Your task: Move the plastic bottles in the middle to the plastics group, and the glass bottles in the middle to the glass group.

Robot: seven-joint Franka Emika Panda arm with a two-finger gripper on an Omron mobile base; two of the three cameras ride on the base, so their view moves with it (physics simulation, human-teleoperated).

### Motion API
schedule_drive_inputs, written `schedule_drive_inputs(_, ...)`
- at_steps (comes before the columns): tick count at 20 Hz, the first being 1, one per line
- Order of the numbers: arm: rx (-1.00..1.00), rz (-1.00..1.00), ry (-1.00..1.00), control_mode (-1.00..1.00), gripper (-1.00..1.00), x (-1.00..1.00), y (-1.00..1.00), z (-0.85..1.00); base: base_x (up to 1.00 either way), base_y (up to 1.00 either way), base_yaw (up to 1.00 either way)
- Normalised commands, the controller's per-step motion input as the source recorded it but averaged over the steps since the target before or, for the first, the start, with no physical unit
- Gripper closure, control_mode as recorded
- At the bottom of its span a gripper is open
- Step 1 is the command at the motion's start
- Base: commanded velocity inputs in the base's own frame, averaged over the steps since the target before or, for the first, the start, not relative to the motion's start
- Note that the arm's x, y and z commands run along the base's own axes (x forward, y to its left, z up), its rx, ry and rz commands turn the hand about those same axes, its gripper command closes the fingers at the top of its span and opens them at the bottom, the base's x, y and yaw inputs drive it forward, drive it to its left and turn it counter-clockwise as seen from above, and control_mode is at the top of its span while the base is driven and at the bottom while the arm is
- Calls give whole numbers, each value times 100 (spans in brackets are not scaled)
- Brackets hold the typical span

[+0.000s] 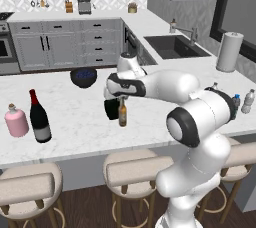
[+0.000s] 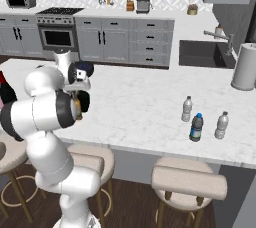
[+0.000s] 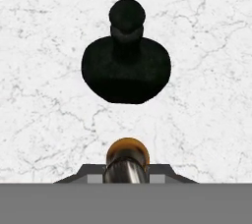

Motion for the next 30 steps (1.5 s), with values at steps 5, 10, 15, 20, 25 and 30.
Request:
schedule_drive_inputs(5,0,7,0,-100,100,-15,31,43,0,0,0)
schedule_drive_inputs(10,0,11,0,-100,100,-50,66,9,0,0,0)
schedule_drive_inputs(15,0,10,0,-100,100,-35,98,0,0,0,0)
schedule_drive_inputs(20,0,11,0,-100,100,-38,98,0,0,0,0)
schedule_drive_inputs(25,0,9,0,-100,100,-28,93,0,0,0,0)
schedule_drive_inputs(30,0,9,0,-100,100,-36,57,0,0,0,0)
